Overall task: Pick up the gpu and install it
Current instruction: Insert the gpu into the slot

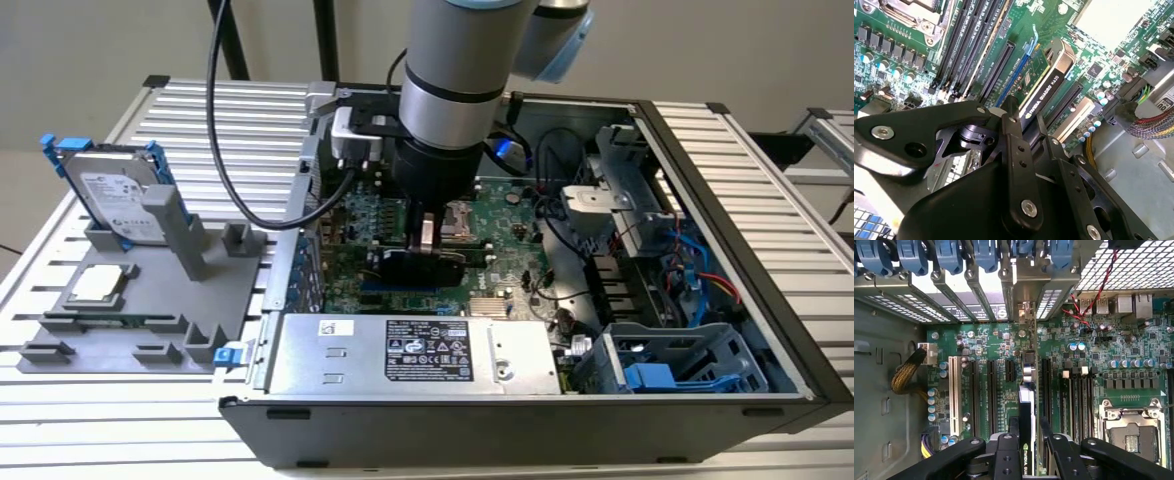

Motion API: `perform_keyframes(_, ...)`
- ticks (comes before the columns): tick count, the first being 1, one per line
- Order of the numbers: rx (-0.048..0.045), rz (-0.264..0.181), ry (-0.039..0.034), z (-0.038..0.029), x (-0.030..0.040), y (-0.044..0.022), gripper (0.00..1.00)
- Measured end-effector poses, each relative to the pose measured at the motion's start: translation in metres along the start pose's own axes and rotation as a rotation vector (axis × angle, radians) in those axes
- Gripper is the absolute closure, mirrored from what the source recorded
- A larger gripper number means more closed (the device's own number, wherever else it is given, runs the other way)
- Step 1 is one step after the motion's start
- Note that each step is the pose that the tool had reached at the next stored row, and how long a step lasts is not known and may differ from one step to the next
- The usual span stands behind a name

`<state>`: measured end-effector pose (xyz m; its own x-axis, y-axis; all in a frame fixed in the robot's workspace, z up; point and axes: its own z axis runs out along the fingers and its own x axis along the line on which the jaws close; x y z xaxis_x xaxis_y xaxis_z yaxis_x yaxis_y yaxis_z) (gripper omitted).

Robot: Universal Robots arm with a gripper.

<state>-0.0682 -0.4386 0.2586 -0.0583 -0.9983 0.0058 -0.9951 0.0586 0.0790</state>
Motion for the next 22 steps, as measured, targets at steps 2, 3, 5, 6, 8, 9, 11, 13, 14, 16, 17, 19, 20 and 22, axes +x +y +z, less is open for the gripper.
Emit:
perform_keyframes(2, 0.0001, 0.0, -0.0002, 0.0002, 0.0, 0.0, 1.0)
perform_keyframes(3, 0.0001, 0.0, -0.0003, 0.0002, 0.0, 0.0, 1.0)
perform_keyframes(5, 0.0001, 0.0, -0.0004, 0.0003, 0.0, 0.0, 1.0)
perform_keyframes(6, 0.0001, 0.0, -0.0003, 0.0003, 0.0, 0.0, 1.0)
perform_keyframes(8, 0.0001, 0.0, -0.0003, 0.0003, 0.0, 0.0, 1.0)
perform_keyframes(9, 0.0001, 0.0, -0.0003, 0.0003, 0.0, 0.0, 1.0)
perform_keyframes(11, 0.0002, 0.0, -0.0005, 0.0004, 0.0, 0.0001, 1.0)
perform_keyframes(13, 0.0004, 0.0, -0.0008, 0.0006, 0.0003, 0.0006, 1.0)
perform_keyframes(14, 0.0004, 0.0, -0.0008, 0.0006, 0.0005, 0.0013, 1.0)
perform_keyframes(16, 0.0003, 0.0, -0.0004, 0.0007, 0.0006, 0.0024, 1.0)
perform_keyframes(17, 0.0001, 0.0, -0.0002, 0.0008, 0.0007, 0.0025, 1.0)
perform_keyframes(19, 0.0002, 0.0, -0.0003, 0.0017, 0.0008, 0.0026, 1.0)
perform_keyframes(20, 0.0002, 0.0, -0.0005, 0.0026, 0.0008, 0.0026, 1.0)
perform_keyframes(22, 0.0, 0.0, 0.0002, 0.0042, 0.0008, 0.0025, 1.0)
